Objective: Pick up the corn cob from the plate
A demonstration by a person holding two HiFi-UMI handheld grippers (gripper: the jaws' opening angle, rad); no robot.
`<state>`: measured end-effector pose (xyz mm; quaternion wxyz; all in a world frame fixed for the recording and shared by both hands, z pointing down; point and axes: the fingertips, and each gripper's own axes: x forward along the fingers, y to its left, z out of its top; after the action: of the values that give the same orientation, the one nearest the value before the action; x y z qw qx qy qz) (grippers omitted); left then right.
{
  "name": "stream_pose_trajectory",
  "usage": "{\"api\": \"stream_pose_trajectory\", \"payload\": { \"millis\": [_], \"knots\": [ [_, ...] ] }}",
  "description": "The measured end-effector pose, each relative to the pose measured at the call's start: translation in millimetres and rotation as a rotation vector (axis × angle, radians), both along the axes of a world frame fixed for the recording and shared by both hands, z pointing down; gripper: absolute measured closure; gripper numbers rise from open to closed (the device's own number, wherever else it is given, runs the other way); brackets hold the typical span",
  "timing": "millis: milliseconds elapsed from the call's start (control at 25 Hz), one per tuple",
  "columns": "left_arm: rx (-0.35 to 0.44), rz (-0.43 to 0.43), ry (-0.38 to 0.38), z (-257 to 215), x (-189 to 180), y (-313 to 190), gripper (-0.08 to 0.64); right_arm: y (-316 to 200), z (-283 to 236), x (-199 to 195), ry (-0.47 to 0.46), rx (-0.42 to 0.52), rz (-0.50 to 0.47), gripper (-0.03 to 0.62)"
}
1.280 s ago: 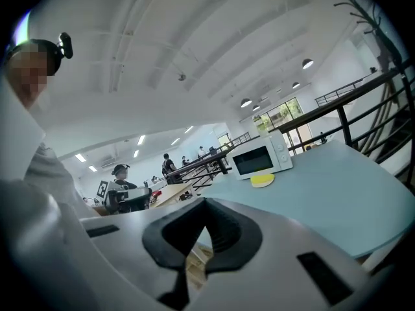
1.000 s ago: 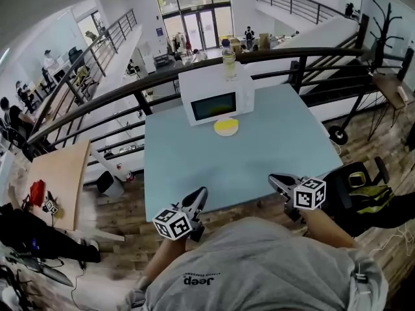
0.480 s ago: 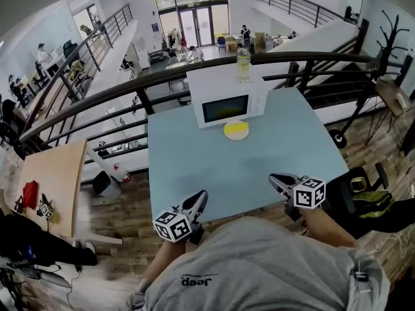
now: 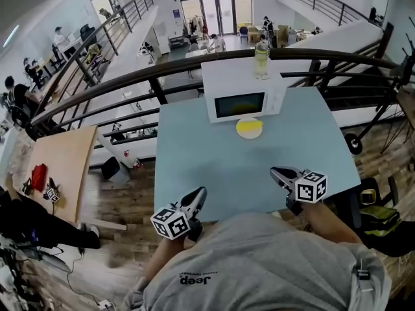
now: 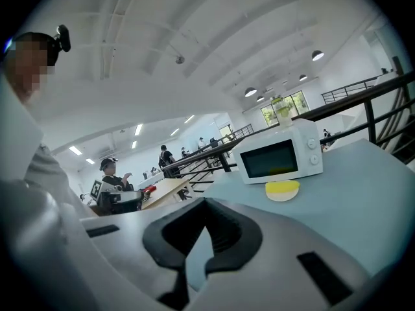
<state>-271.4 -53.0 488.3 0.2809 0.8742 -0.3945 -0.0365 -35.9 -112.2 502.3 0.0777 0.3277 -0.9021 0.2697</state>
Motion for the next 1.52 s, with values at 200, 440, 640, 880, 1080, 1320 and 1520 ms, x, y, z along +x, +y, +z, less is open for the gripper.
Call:
{"api": "stream_pose_trajectory", "payload": {
  "millis": [200,440,640,880,1080,1320,1520],
  "knots": [
    [-0.018,-0.064,-0.041,5.2,44.6,-32.6,0.541,-45.5,8.3,46.1,-0.044,-0.006,-0.055,0.575],
    [-0.017,-0.134,-0.04,-2.2,122.7,-109.1,0.541,-122.5,19.9,119.0,-0.071,-0.023,-0.104,0.575],
    [-0.062,-0.153,-0.1,-0.8,176.1,-158.2,0.541,-171.9,33.8,172.4,-0.093,-0.035,-0.123,0.575],
    [-0.116,-0.126,-0.238,20.5,187.6,-195.6,0.541,-212.7,65.3,184.8,-0.091,-0.039,-0.119,0.575],
    [-0.084,0.003,-0.4,44.2,161.2,-237.4,0.54,-233.9,92.1,148.7,-0.055,-0.029,-0.091,0.575],
    [-0.043,0.198,-0.489,65.6,140.2,-284.3,0.54,-236.6,95.6,101.0,0.032,-0.032,-0.052,0.575],
    [-0.001,0.301,-0.599,90.0,154.2,-318.4,0.537,-245.9,109.5,93.5,0.103,-0.051,-0.083,0.575]
  ]
}}
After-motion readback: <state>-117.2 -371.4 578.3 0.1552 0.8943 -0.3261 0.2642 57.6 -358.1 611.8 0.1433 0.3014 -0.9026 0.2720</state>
